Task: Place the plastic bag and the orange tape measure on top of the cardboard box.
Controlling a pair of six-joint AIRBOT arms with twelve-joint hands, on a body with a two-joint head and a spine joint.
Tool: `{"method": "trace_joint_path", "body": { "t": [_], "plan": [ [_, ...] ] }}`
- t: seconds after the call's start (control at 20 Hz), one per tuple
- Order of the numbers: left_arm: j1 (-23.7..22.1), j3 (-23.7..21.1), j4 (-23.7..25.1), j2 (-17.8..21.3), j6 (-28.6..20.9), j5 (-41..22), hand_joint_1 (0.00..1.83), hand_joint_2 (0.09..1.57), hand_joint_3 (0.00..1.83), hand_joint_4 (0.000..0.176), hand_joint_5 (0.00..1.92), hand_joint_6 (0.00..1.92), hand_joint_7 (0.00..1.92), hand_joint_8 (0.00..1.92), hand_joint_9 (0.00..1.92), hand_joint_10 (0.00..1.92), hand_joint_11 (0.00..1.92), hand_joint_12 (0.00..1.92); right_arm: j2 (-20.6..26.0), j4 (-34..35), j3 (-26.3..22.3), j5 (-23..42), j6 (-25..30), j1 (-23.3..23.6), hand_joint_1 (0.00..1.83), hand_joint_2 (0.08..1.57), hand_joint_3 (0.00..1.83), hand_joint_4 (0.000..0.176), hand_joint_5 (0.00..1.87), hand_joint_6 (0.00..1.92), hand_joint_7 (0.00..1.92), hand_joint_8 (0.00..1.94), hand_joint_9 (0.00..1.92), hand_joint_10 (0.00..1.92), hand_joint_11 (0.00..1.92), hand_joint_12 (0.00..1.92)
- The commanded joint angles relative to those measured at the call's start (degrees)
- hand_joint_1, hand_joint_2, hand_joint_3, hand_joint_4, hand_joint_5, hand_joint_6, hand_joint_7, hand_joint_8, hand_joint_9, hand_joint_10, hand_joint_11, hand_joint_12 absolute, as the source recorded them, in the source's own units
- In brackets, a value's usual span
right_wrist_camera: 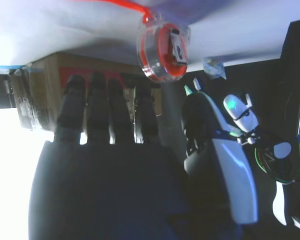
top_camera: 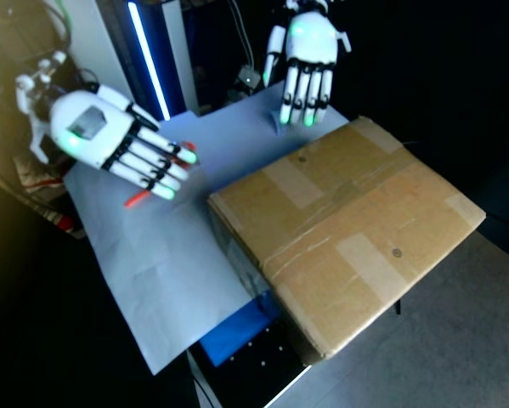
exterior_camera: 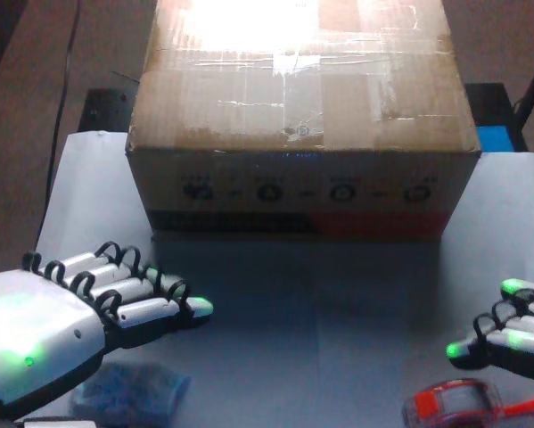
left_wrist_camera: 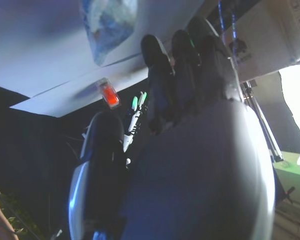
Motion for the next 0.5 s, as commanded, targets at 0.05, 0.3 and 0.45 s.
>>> {"method": "trace_joint_path", "body": {
  "t": [0.05,0.3,0.45],
  "plan": [
    [-0.53,-0.10,1.29,0.17,-0.23,6.38,0.68,1.00,0.00,0.083,0.16,0.01,0.07,0.01,0.02,0.15,0.00,0.92,0.07,-0.89,-0.20,-5.91,0.47,0.32,0.76,0.96,0.00,0.000,0.33,0.13,0.28,0.18,0.00,0.93,0.00,1.53],
    [-0.55,1.48,1.29,-1.80,-0.15,5.06,0.79,0.93,0.00,0.108,0.13,0.00,0.06,0.01,0.01,0.12,0.00,1.10,-1.03,0.67,1.12,-8.09,0.40,0.32,0.78,0.88,0.00,0.000,0.39,0.01,0.36,0.03,0.12,0.86,0.01,1.61],
    [-0.40,4.09,-1.63,-5.34,0.82,3.56,0.85,0.94,0.00,0.100,0.10,0.00,0.04,0.00,0.00,0.13,0.00,0.47,-4.90,2.98,3.24,-9.30,-1.94,0.38,0.73,0.89,0.00,0.000,0.32,0.01,0.32,0.00,0.05,0.89,0.00,1.51]
  ]
}}
